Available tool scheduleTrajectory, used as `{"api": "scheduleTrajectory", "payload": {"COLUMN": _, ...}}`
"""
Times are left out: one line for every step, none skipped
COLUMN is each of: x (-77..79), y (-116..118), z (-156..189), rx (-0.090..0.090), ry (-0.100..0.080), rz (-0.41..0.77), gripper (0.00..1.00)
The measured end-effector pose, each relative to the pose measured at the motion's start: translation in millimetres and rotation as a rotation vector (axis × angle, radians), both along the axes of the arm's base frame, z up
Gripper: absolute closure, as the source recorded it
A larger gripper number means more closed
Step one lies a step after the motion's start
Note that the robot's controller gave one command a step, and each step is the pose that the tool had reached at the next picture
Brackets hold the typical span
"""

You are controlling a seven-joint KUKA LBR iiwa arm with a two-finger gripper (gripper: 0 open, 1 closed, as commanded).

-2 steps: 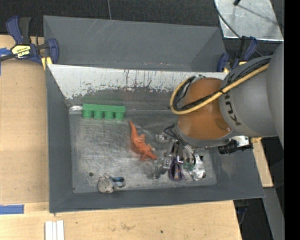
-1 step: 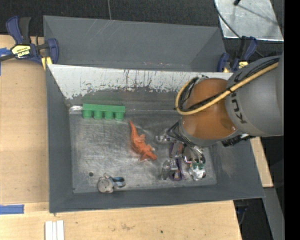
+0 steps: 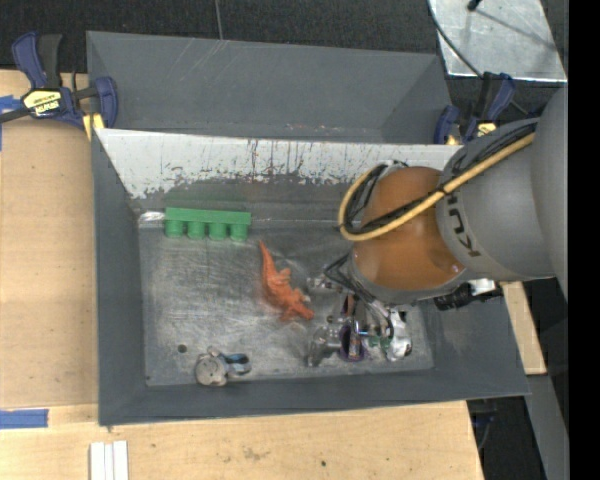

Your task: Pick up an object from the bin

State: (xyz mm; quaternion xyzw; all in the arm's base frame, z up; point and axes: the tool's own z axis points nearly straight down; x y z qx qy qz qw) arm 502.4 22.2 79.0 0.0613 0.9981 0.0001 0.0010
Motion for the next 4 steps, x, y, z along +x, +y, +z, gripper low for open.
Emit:
{"api": "scheduleTrajectory", "payload": {"x": 0.8, "y": -5, "z": 3, "rx": 0.001, "ry": 0.000, "rz": -0.244, "gripper": 0.00}}
{"api": "scheduleTrajectory", "payload": {"x": 38.1, "y": -20, "z": -3, "rx": 0.000, "ry": 0.001, "rz": -0.104, "gripper": 0.00}}
{"api": "scheduleTrajectory", "payload": {"x": 39.1, "y": -22, "z": -3, "rx": -0.001, "ry": -0.013, "rz": -0.045, "gripper": 0.00}}
{"api": "scheduleTrajectory", "payload": {"x": -0.1, "y": -25, "z": 3, "rx": 0.000, "ry": 0.000, "rz": -0.150, "gripper": 0.00}}
